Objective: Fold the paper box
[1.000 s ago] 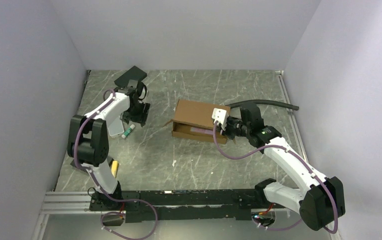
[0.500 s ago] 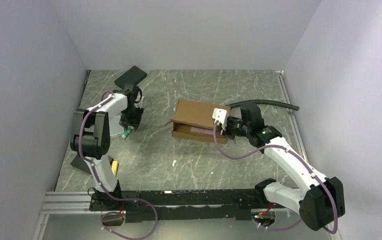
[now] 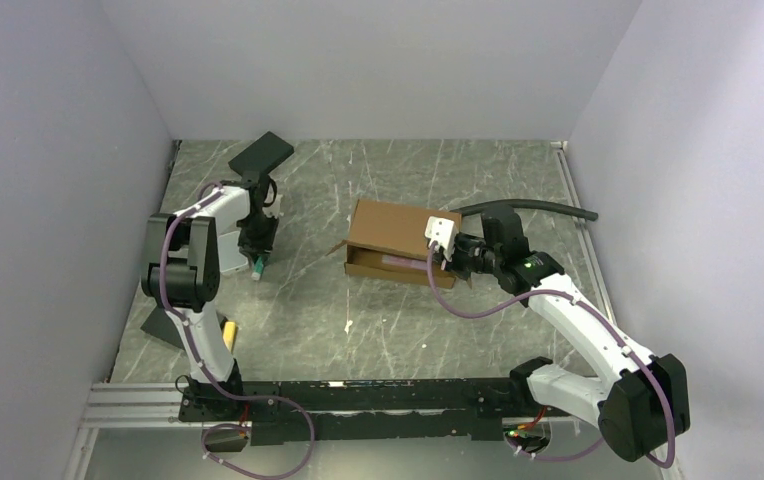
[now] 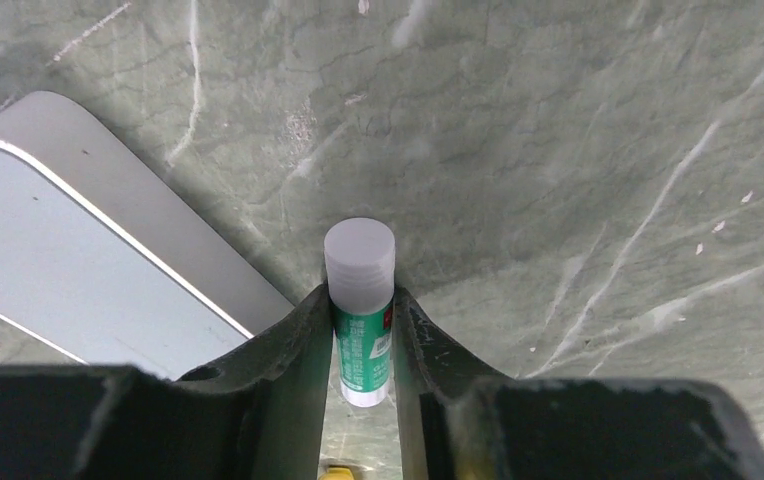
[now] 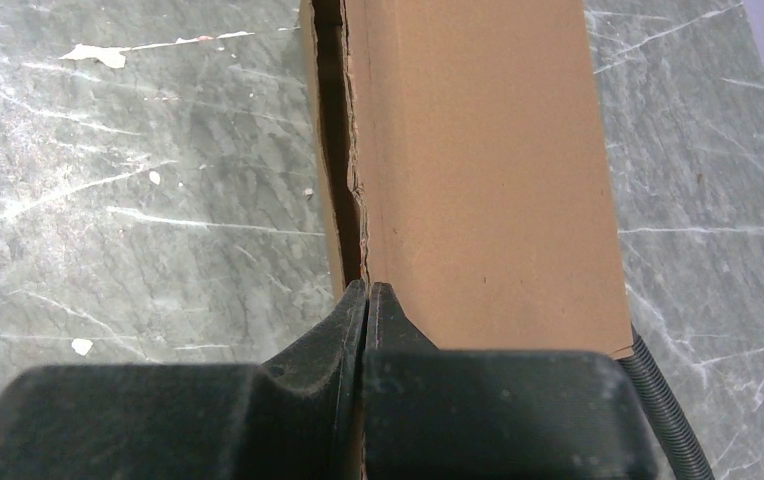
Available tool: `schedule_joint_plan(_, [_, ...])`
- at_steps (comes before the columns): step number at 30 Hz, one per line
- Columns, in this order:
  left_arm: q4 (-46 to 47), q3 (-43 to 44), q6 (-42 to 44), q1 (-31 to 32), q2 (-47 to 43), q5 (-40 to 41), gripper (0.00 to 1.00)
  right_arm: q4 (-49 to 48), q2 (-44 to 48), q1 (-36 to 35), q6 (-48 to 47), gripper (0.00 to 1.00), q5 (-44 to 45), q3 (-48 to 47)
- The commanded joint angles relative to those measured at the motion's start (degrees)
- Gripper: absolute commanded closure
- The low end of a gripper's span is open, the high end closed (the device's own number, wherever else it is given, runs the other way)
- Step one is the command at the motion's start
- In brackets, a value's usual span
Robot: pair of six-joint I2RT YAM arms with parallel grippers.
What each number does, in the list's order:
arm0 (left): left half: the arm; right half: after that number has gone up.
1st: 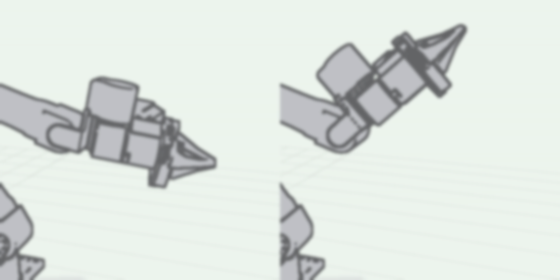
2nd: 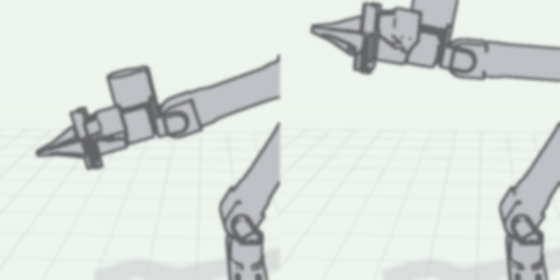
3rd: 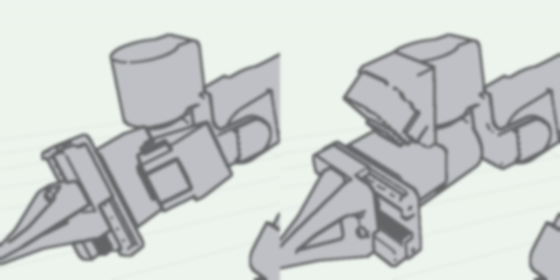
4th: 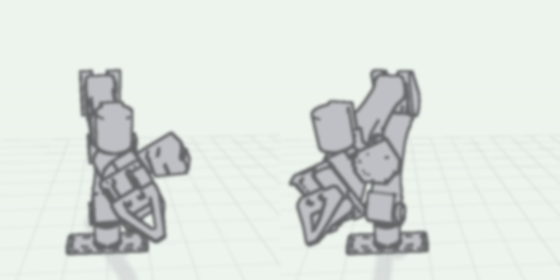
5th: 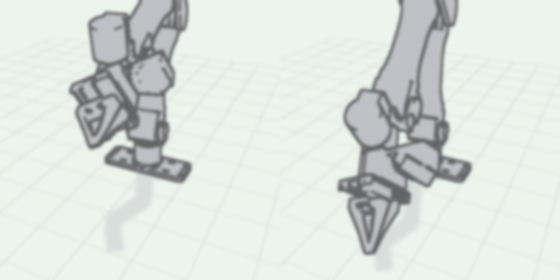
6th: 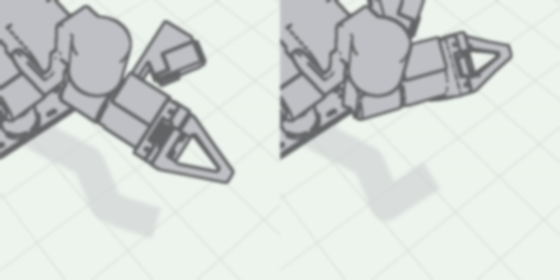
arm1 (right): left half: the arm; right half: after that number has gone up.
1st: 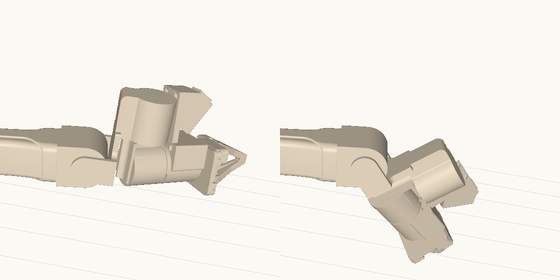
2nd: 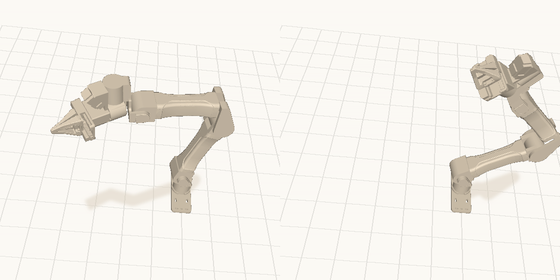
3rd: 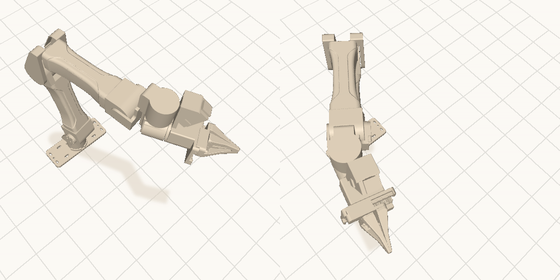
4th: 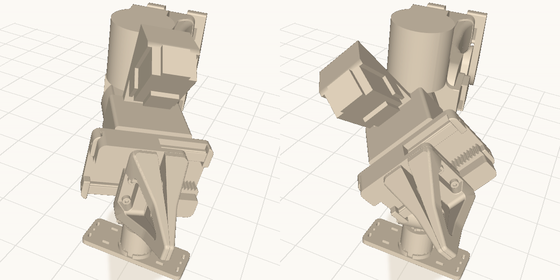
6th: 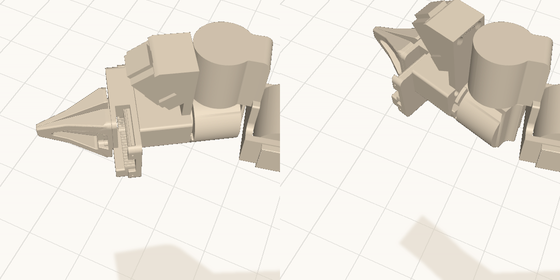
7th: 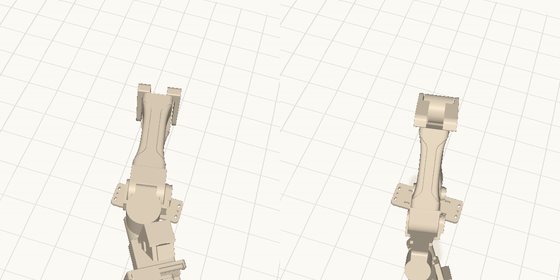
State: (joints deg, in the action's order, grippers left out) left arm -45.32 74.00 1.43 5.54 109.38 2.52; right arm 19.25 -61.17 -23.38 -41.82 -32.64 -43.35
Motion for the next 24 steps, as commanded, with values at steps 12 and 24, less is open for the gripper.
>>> schedule_joint_plan(12, [7.12, -5.15, -11.88, 0.44, -15.21, -14.49, 1.0, 0.13, 1.67, 0.91, -0.57, 1.0, -3.44, -0.15])
schedule_joint_plan(24, [45.48, -44.31, -49.2, 1.68, -55.91, -36.66, 1.0, 1.77, 1.66, 1.6, -3.03, 1.0, -6.07, 0.1])
